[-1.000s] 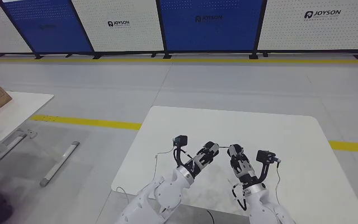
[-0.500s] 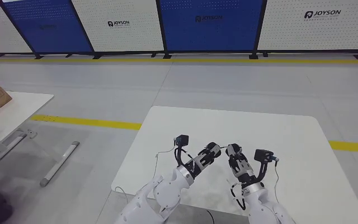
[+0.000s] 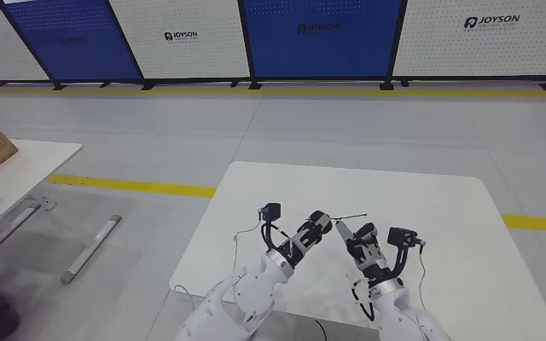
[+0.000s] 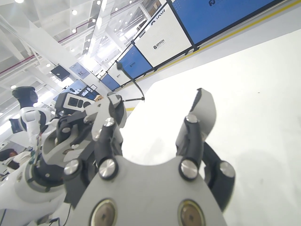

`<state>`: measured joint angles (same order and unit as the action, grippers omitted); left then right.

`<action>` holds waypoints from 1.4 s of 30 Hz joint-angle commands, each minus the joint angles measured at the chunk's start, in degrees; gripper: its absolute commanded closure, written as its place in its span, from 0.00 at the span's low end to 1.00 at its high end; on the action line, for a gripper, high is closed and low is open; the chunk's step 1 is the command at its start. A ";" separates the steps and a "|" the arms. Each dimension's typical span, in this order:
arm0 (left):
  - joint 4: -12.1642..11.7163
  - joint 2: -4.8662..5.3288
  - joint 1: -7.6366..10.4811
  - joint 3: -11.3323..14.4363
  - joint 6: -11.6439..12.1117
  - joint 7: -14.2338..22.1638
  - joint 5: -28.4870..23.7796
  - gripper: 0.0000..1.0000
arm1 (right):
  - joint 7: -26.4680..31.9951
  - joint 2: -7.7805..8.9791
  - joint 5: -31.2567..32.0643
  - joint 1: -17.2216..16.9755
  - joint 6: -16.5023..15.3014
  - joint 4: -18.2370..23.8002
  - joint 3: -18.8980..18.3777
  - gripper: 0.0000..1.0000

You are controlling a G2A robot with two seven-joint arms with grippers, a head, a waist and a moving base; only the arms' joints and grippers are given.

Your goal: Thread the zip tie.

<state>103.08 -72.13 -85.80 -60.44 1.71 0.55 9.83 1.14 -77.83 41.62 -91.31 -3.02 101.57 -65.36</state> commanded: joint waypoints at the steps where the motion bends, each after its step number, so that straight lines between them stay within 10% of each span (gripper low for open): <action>1: 0.11 -0.13 -0.15 -0.25 0.77 -1.15 -2.03 1.00 | 2.01 0.13 -0.01 -0.50 1.13 -0.11 -0.31 0.00; 33: -0.99 -0.46 0.38 0.63 1.32 -0.72 -2.97 1.00 | 3.47 0.71 14.55 1.78 4.78 -3.01 -0.67 0.00; 34: -1.04 -0.48 0.41 0.72 1.34 -0.79 -2.91 1.00 | 3.50 0.67 14.61 1.95 4.91 -3.15 -0.43 0.51; 35: -1.08 -0.51 0.45 0.79 1.35 -0.86 -2.82 1.00 | 3.48 0.61 14.84 2.16 5.14 -3.31 -0.14 0.60; 42: -2.13 -0.69 1.02 1.47 0.71 -0.55 -2.55 1.00 | 3.25 0.51 14.96 2.49 3.93 -3.26 0.72 0.55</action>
<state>101.16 -72.78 -84.94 -59.10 2.46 -0.11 7.45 4.50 -77.32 56.58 -88.81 1.05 98.29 -64.67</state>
